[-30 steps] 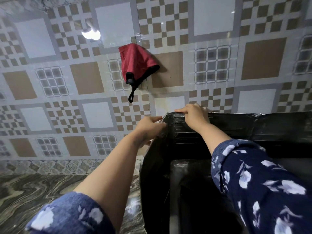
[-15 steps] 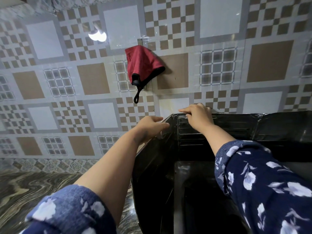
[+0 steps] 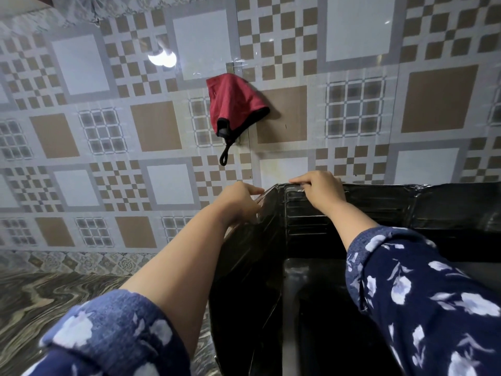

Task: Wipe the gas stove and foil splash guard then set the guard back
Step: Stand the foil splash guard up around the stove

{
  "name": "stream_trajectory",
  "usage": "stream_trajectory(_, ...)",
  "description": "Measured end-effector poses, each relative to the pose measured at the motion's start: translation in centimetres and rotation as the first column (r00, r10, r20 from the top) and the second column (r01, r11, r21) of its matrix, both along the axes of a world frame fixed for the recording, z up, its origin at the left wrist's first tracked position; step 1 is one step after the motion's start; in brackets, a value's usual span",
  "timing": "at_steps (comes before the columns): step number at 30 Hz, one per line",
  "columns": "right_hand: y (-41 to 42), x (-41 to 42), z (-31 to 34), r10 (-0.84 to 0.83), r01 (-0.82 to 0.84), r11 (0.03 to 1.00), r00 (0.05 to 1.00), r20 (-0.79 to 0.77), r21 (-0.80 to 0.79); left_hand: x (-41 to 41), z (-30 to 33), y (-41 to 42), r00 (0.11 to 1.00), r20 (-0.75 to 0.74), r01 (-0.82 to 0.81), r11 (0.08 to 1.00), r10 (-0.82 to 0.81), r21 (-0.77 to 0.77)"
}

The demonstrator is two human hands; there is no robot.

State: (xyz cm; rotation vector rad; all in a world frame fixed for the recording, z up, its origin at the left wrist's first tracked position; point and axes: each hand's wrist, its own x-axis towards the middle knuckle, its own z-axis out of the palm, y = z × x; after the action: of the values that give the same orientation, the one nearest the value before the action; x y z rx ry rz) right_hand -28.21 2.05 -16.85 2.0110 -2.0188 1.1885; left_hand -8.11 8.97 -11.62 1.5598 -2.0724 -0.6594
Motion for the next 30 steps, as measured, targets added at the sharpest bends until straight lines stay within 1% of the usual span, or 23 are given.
stream_trajectory(3,0.1,1.5,0.2,0.032,-0.032,0.999,0.999,0.017,0.018,0.4,0.6,1.1,0.996,-0.086,-0.014,0.998,0.018,0.054)
stream_trajectory(6,0.5,2.7,0.8,0.061,-0.063,0.997,0.998,0.032,0.048,0.9,0.9,2.3,0.984,-0.174,-0.012,0.997,0.024,0.071)
stream_trajectory(9,1.1,3.6,1.2,0.046,-0.047,0.998,0.999,0.022,0.048,1.3,0.6,3.4,0.973,-0.228,-0.021,0.996,0.039,0.084)
stream_trajectory(13,1.8,4.3,0.8,0.036,-0.036,0.997,0.999,-0.008,0.072,1.3,-0.5,4.6,0.949,-0.310,-0.016,0.990,0.060,0.143)
stream_trajectory(17,1.9,4.3,0.4,0.023,-0.021,0.998,0.999,-0.038,0.060,0.8,-1.7,5.0,0.927,-0.369,-0.022,0.990,0.072,0.139)
stream_trajectory(19,2.0,4.2,0.4,0.030,-0.027,0.998,0.997,-0.065,0.053,0.8,-1.8,4.9,0.931,-0.359,-0.023,0.991,0.069,0.131)
stream_trajectory(23,2.1,4.0,0.5,0.048,-0.044,0.998,0.995,-0.092,0.041,1.4,-1.3,5.0,0.958,-0.279,-0.045,0.994,0.070,0.096)
stream_trajectory(27,2.0,4.2,0.7,0.057,-0.053,0.998,0.994,-0.094,0.039,2.1,-0.8,5.0,0.977,-0.193,-0.070,0.993,0.088,0.097)
stream_trajectory(30,1.9,4.4,0.8,0.051,-0.047,0.998,0.995,-0.089,0.045,2.2,-0.5,5.1,0.984,-0.162,-0.061,0.993,0.077,0.101)
